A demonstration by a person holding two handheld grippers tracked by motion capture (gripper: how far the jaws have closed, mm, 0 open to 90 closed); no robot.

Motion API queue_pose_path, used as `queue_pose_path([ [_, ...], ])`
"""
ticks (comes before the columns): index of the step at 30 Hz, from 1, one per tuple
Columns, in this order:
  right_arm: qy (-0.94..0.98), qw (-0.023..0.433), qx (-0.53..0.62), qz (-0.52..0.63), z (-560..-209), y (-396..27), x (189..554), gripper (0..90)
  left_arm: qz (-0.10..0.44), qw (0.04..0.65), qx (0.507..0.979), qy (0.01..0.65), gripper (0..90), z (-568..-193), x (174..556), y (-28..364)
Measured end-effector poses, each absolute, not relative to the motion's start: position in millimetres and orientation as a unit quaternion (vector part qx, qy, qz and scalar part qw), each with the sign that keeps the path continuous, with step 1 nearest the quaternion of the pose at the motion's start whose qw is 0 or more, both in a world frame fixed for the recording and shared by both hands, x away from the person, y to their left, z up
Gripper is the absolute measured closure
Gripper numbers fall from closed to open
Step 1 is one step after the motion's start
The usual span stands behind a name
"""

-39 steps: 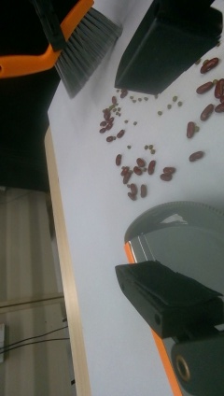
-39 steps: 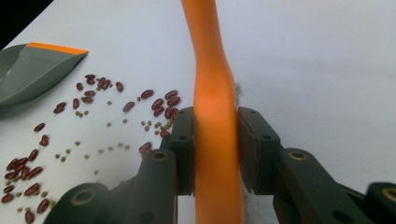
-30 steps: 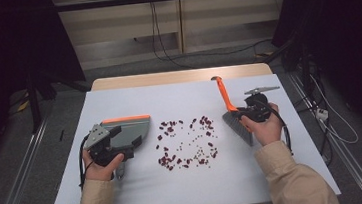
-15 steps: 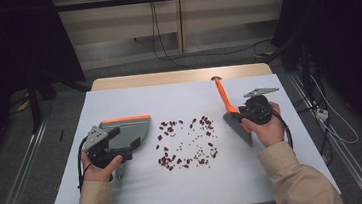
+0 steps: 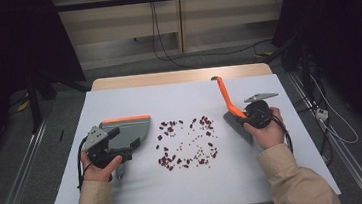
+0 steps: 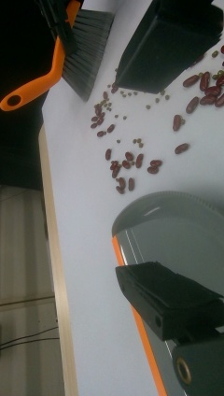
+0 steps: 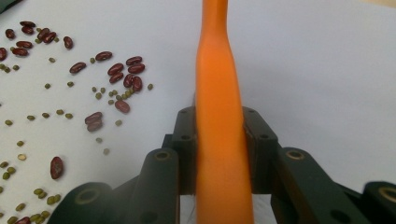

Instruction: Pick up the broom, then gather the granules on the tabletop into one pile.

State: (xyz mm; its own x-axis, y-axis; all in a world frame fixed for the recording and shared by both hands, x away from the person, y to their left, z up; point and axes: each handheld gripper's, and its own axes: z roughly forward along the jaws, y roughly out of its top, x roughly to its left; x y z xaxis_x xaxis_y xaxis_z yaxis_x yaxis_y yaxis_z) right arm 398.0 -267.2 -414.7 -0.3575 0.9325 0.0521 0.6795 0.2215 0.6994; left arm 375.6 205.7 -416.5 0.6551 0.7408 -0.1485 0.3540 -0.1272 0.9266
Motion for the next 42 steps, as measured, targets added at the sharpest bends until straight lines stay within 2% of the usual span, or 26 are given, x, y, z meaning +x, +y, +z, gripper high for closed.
queue_pose_path([
  [7, 0.75, 0.185, 0.544, 0.328, -413.5, -268.8, 396.7, 71.4, 0.174, 0.546, 0.728, 0.378, 6.8, -416.7, 376.4, 208.8],
  [22, 0.737, 0.205, 0.521, 0.379, -400.1, -266.4, 399.4, 71.4, 0.174, 0.547, 0.729, 0.373, 4.6, -415.6, 371.6, 220.2],
  [42, 0.734, 0.226, 0.508, 0.389, -401.8, -254.5, 424.2, 71.4, 0.163, 0.545, 0.741, 0.356, 4.9, -417.3, 367.4, 219.8],
])
